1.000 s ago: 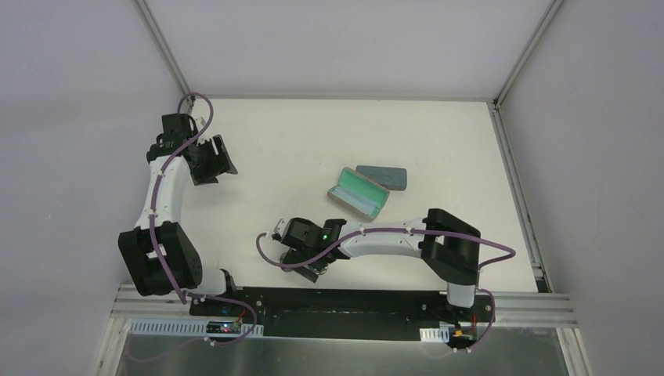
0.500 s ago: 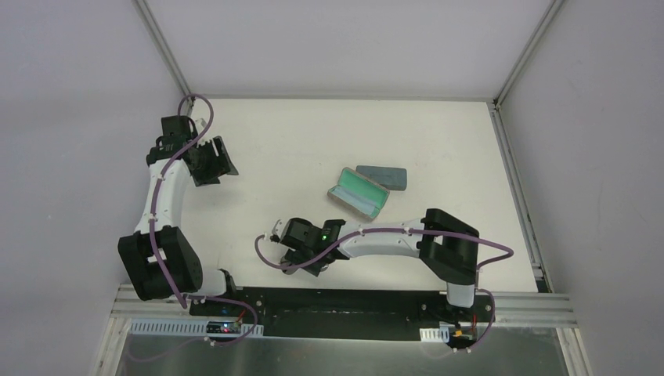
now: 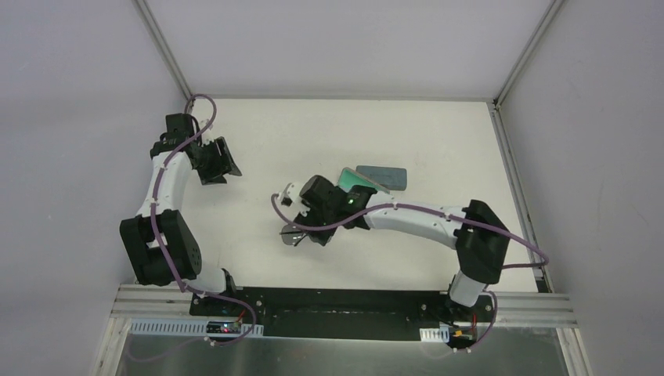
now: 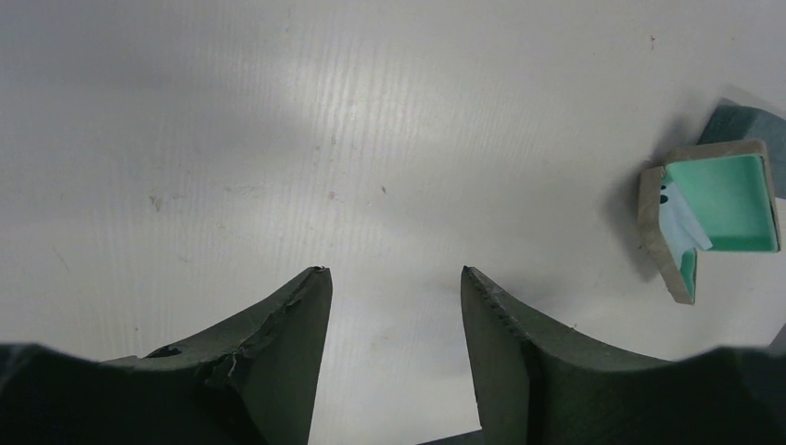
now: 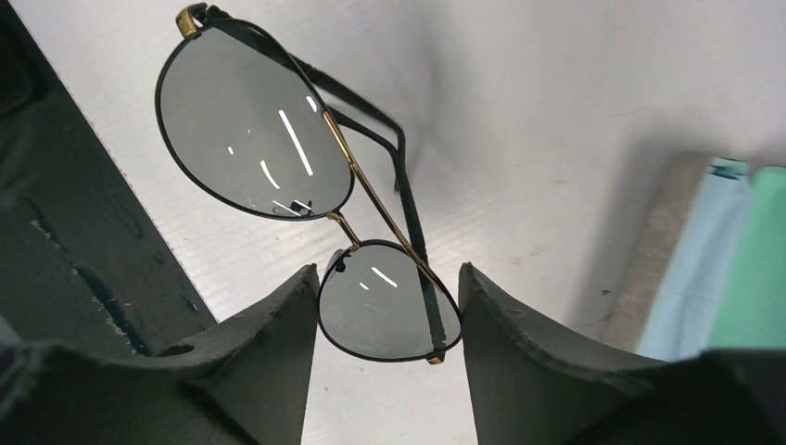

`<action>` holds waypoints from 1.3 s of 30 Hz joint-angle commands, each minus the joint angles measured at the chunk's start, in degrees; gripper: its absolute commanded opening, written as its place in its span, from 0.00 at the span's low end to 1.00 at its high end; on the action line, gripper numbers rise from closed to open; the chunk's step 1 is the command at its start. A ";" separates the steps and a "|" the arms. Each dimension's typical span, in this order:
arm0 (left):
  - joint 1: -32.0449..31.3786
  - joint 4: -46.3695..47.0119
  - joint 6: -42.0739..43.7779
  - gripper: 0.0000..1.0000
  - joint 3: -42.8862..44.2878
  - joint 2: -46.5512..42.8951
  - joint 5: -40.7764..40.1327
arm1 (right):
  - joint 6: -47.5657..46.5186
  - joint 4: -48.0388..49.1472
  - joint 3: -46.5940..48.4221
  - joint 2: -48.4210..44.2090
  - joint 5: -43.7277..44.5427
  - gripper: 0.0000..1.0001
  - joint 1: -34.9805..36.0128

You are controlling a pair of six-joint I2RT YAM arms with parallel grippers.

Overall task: Organize the sunglasses
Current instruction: Pick up the sunglasses from the center of the board.

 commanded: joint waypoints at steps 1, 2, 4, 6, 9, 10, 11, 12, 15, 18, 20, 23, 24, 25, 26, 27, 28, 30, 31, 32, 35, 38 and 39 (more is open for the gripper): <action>-1.14 1.07 3.00 0.53 5.46 1.75 5.45 | -1.66 -2.80 1.81 -6.42 -7.74 0.37 -5.30; -2.21 0.97 4.08 0.52 6.18 1.67 5.76 | -1.31 -3.37 1.40 -7.11 -8.51 0.36 -6.81; -5.08 0.98 5.94 0.52 7.11 1.18 5.76 | -1.16 -4.30 0.79 -8.55 -10.51 0.35 -10.22; -8.89 0.54 8.33 0.53 8.24 1.10 5.43 | -1.08 -4.54 0.90 -9.74 -11.35 0.34 -13.23; -12.75 -0.77 10.47 0.53 9.87 2.32 4.73 | -0.73 -4.90 2.31 -10.45 -13.15 0.33 -17.83; -13.00 -1.04 10.67 0.53 10.24 2.94 4.88 | -0.83 -4.86 2.77 -10.59 -13.41 0.33 -18.91; -13.08 -1.32 10.74 0.53 10.52 3.54 5.10 | -0.95 -4.79 3.08 -10.61 -13.66 0.33 -19.86; -13.87 -1.47 10.74 0.53 10.78 4.28 5.25 | -0.98 -4.69 3.34 -10.74 -13.98 0.33 -20.66; -15.07 -1.95 10.92 0.53 11.82 5.82 5.71 | -0.91 -4.61 4.05 -11.03 -14.38 0.33 -22.14; -15.07 -3.03 10.50 0.52 13.93 7.50 6.30 | -0.28 -5.39 4.96 -11.84 -15.33 0.32 -23.39; -15.11 -3.85 9.95 0.49 14.59 8.21 7.70 | -0.05 -6.21 5.72 -12.69 -17.33 0.32 -24.27; -15.76 -4.78 8.96 0.46 14.42 8.46 10.46 | 1.20 -8.62 8.13 -13.49 -19.48 0.32 -25.67; -16.17 -4.83 8.71 0.46 14.25 8.39 11.24 | 1.81 -9.06 8.65 -13.96 -20.23 0.32 -26.28; -16.54 -4.77 8.63 0.46 14.14 8.38 11.91 | 2.43 -9.13 9.00 -14.58 -20.55 0.31 -26.87; -17.08 -4.76 8.75 0.46 14.14 8.45 12.37 | 3.09 -9.25 9.31 -14.86 -20.68 0.32 -27.45; -17.67 -4.69 8.86 0.45 14.15 8.82 12.78 | 3.73 -9.36 9.51 -15.10 -20.82 0.31 -28.07; -18.26 -4.60 8.82 0.44 14.11 9.15 13.05 | 4.18 -9.23 9.57 -15.41 -20.95 0.32 -28.88; -19.57 -4.22 8.15 0.42 14.11 10.08 13.27 | 4.90 -8.64 9.22 -16.09 -20.89 0.31 -30.54; -20.17 -3.89 7.26 0.42 14.08 10.61 13.41 | 4.94 -8.36 9.06 -16.33 -21.00 0.31 -31.52; -20.63 -3.49 6.29 0.41 14.04 11.12 13.90 | 4.99 -8.16 9.06 -16.43 -21.33 0.31 -32.36; -22.30 -1.51 3.85 0.39 14.61 12.64 16.18 | 4.99 -7.46 8.93 -16.72 -22.89 0.31 -34.94; -23.89 0.52 1.83 0.39 16.56 15.05 18.89 | 5.65 -5.94 8.07 -17.06 -26.17 0.31 -36.49; -24.30 1.37 0.28 0.39 17.71 15.95 19.54 | 6.61 -5.18 7.62 -17.21 -27.29 0.31 -37.04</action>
